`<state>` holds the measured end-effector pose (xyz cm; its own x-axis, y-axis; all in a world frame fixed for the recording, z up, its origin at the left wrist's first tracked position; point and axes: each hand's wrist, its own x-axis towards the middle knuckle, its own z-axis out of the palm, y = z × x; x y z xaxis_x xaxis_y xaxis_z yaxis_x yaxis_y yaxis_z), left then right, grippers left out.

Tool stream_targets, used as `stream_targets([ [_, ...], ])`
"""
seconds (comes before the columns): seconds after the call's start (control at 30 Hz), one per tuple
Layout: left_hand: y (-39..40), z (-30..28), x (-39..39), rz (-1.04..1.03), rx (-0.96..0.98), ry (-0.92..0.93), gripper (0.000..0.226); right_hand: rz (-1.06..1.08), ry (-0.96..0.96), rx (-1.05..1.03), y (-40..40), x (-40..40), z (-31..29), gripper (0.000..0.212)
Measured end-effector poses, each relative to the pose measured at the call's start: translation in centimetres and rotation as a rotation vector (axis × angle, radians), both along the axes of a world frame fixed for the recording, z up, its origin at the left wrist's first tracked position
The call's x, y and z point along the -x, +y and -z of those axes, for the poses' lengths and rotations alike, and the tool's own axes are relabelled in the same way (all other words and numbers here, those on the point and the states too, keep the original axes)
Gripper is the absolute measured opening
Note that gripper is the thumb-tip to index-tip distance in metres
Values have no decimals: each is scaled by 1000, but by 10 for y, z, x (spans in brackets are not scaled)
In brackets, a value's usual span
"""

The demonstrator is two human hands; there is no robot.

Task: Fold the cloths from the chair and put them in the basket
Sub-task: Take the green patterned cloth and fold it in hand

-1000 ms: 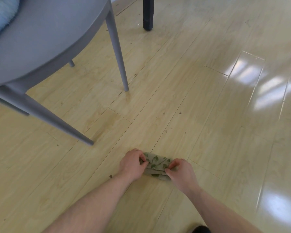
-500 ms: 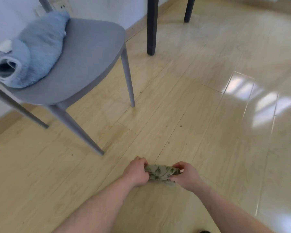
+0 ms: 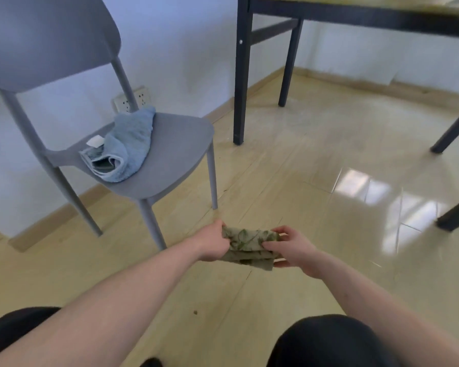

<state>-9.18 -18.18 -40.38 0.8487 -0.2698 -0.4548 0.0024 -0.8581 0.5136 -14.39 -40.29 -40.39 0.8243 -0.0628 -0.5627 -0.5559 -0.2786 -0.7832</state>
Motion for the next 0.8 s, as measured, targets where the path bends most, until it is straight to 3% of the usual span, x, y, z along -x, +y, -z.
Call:
stream_targets([
  [0.1, 7, -55, 2, 17, 60, -121, 45, 14, -85, -45, 6, -6, -51, 47],
  [0.2, 19, -99, 8, 9, 187, -240, 31, 47, -157, -42, 14, -12, -97, 44],
  [0.37, 46, -126, 14, -181, 397, -351, 28, 115, -179, -172, 37, -19, -146, 40],
  [0.53, 52, -127, -4, -374, 565, -361, 29, 202, -318, -227, 58, -13, -141, 32],
  [0.8, 33, -98, -29, -452, 572, -438, 18, 351, -372, -396, 63, -58, -117, 25],
])
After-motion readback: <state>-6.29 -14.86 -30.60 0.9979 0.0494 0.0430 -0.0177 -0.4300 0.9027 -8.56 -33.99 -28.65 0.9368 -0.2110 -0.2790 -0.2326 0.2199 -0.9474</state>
